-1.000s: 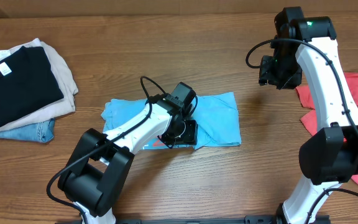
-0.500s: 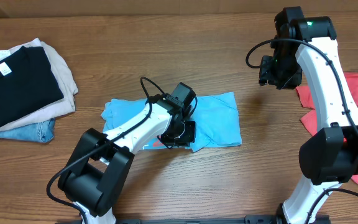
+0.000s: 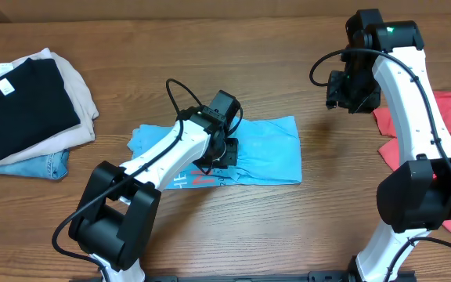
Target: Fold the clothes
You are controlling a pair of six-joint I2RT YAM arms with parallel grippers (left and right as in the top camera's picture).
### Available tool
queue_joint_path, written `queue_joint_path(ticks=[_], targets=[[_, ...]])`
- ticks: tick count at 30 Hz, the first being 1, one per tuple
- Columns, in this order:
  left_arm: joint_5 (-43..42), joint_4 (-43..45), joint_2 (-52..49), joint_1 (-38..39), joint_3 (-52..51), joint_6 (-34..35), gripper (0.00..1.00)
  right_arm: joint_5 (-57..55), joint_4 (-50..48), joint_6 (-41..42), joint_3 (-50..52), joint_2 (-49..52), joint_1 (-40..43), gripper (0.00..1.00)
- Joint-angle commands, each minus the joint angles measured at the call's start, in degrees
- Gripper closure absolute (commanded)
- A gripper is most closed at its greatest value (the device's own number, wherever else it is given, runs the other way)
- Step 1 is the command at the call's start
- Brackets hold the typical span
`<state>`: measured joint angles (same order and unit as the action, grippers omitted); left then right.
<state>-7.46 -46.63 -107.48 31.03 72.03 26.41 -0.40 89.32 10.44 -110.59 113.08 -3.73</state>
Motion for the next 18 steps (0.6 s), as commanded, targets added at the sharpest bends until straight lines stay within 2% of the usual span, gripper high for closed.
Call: queue_joint_path(ticks=[1,3,6,9,14,16,18], targets=[[3.4,-0.5,1.1,-0.1,0.9,-1.1,0.80,0.1,0.4,-0.5,-0.8,-0.4,0.2,0.49],[3.4,-0.9,1.1,-0.1,0.9,-1.1,0.67,0.1,0.7,-0.5,-0.8,-0.3,0.2,0.49],[3.4,-1.2,1.1,-0.1,0.9,-1.2,0.67,0.1,0.6,-0.5,-0.8,-0.3,0.2,0.49],[3.4,-2.7,1.6,-0.9,1.3,-1.1,0.73,0.1,0.7,-0.5,-0.8,-0.3,0.2,0.49],[3.7,-7.4,5.0,-4.3,4.1,-1.2,0.74,0.1,0.7,-0.9,-0.8,-0.3,0.2,0.49],[4.6,-9.0,7.2,-6.4,5.3,-1.2,0.72,0.1,0.9,-0.9,-0.8,-0.3,0.2,0.48],[6.2,-10.7,9.5,-8.9,6.2,-1.2,0.64,0.1,0.9,-1.0,-0.8,-0.3,0.2,0.48]])
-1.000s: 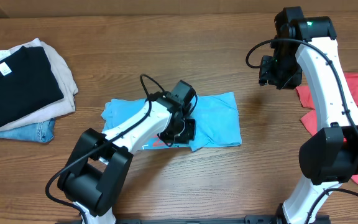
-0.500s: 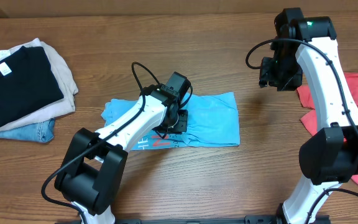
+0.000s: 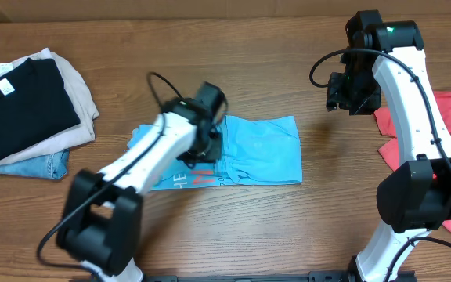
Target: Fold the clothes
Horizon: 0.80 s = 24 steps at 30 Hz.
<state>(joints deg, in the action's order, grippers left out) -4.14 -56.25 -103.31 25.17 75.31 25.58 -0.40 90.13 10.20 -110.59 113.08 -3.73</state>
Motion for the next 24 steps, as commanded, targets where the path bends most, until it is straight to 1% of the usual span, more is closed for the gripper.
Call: queue_joint_path(ticks=[1,2,5,6,10,15,21,24], targets=[[3.6,-2.1,6.5,-4.7,3.2,-0.4,0.54,0.1,0.3,-0.9,-0.8,-0.3,0.2,0.47],[3.7,-2.8,7.4,-6.2,3.3,-0.7,0.48,0.1,0.5,-1.1,-0.8,-0.3,0.2,0.45],[3.0,-5.2,9.2,-11.3,3.3,-2.7,0.40,0.1,1.0,-1.1,-0.8,-0.3,0.2,0.44],[3.0,-6.5,9.4,-13.4,3.3,-3.2,0.36,0.1,1.2,-1.1,-0.8,-0.3,0.2,0.44],[2.4,-9.1,8.5,-20.1,2.7,-7.1,0.34,0.2,1.6,-1.1,-0.8,-0.3,0.2,0.43],[-0.6,-9.4,5.7,-25.8,2.3,-10.6,0.32,0.2,1.6,-1.1,-0.8,-0.3,0.2,0.43],[-0.6,-9.2,-0.1,-28.3,2.3,-12.7,0.32,0.1,1.5,-1.1,-0.8,-0.3,0.2,0.42],[-2.6,-8.4,-3.4,-28.3,2.3,-15.5,0.32,0.1,1.4,-1.1,-0.8,-0.3,0.2,0.42]])
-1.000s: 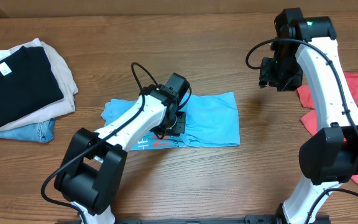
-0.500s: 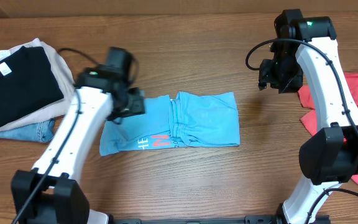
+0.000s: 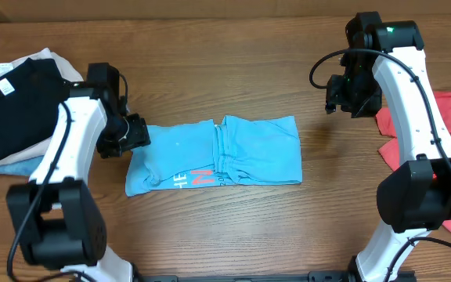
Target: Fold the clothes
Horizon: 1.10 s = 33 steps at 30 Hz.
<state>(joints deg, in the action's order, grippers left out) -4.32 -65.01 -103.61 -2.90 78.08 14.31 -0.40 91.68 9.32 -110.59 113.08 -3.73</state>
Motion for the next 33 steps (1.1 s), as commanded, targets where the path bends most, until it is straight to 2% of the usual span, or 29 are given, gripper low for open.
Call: queue_joint_path(ticks=[1,14,24,26,29,33], targets=[[-2.8,0.5,-4.2,-0.2,-0.5,-4.8,0.32,0.1,-0.2,-0.2,-0.8,-0.3,0.2,0.42],[0.7,1.8,-17.0,-0.2,-0.5,-4.9,0.31,0.1,-0.2,-0.4,-0.8,-0.3,0.2,0.42],[0.7,4.4,-19.5,-0.1,-0.5,-5.3,0.32,0.1,0.0,-0.4,-0.8,-0.3,0.2,0.42],[0.7,4.7,-19.5,-0.1,-0.5,-5.3,0.35,0.1,0.3,-0.4,-0.8,-0.3,0.2,0.42],[0.7,5.4,-19.5,-0.1,-0.5,-5.4,0.48,0.1,0.4,-0.4,-0.8,-0.3,0.2,0.42],[0.7,6.2,-19.5,-0.1,-0.5,-5.4,0.50,0.1,0.5,-0.4,-0.8,-0.3,0.2,0.42]])
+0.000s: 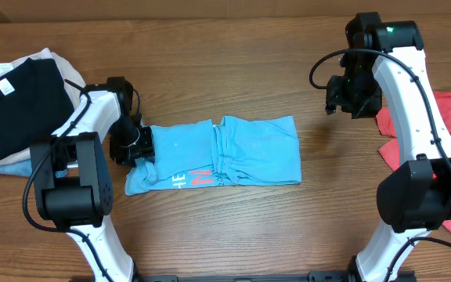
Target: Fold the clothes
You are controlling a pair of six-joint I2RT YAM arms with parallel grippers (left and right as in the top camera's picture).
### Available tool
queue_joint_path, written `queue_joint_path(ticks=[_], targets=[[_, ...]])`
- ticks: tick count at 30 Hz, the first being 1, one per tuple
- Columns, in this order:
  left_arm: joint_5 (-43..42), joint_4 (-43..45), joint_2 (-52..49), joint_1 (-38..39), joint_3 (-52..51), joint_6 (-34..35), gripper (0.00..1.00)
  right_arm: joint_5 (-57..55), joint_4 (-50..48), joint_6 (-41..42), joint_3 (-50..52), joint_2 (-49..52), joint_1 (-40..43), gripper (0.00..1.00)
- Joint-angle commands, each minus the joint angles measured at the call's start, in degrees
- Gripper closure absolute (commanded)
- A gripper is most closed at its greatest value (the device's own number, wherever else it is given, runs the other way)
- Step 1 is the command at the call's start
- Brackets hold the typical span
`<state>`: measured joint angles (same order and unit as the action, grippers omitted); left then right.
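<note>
A light blue shirt [225,153] lies partly folded in the middle of the table, with orange and white lettering along its front edge. My left gripper [143,149] is low at the shirt's left edge, touching the cloth; whether its fingers grip the fabric cannot be told. My right gripper [341,94] hangs in the air to the right of the shirt, away from any cloth, and its jaws cannot be made out.
A stack of folded clothes [22,106], black on top over beige and denim, sits at the far left. A red garment [445,133] lies crumpled at the right edge beside the right arm.
My left gripper has moved from beside the shirt's upper left corner down and right onto its left edge. The shirt's left side looks slightly bunched. The right arm has not moved.
My left gripper was first over the middle of the blue shirt, pressing near the fold. It then stood further left on the shirt, later off its upper left corner with the left half spread out, and now rests at the left edge.
</note>
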<state>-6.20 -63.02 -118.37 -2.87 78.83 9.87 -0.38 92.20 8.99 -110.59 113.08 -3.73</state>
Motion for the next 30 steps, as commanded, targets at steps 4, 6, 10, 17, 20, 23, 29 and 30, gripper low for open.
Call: queue_joint_path(ticks=[4,6,10,17,20,23,29,30], targets=[[3.6,4.6,-4.8,-0.1,-1.2,-0.9,0.68,0.1,0.1,0.0,-0.8,-0.3,0.2,0.42],[3.9,4.5,-4.7,-0.1,-1.2,-0.9,0.79,0.1,0.1,0.0,-0.8,-0.3,0.2,0.42],[6.7,2.2,-4.2,-1.0,0.2,-0.8,0.91,0.1,0.2,0.0,-0.8,-0.3,0.2,0.42],[6.9,-3.4,-1.2,-8.0,7.8,-1.3,0.93,0.1,0.7,-0.1,-0.8,-0.3,0.2,0.41],[6.8,-6.4,0.3,-11.4,13.0,-2.6,0.92,0.1,1.0,-0.1,-0.8,-0.3,0.2,0.42],[3.7,-9.7,1.4,-13.4,18.1,-3.5,0.93,0.1,1.0,-0.1,-0.8,-0.3,0.2,0.42],[-11.6,-15.7,4.3,-11.7,24.8,-7.8,0.94,0.1,1.0,-0.1,-0.8,-0.3,0.2,0.41],[-13.3,-16.0,5.0,-10.8,24.8,-8.1,0.93,0.1,1.0,-0.1,-0.8,-0.3,0.2,0.41]])
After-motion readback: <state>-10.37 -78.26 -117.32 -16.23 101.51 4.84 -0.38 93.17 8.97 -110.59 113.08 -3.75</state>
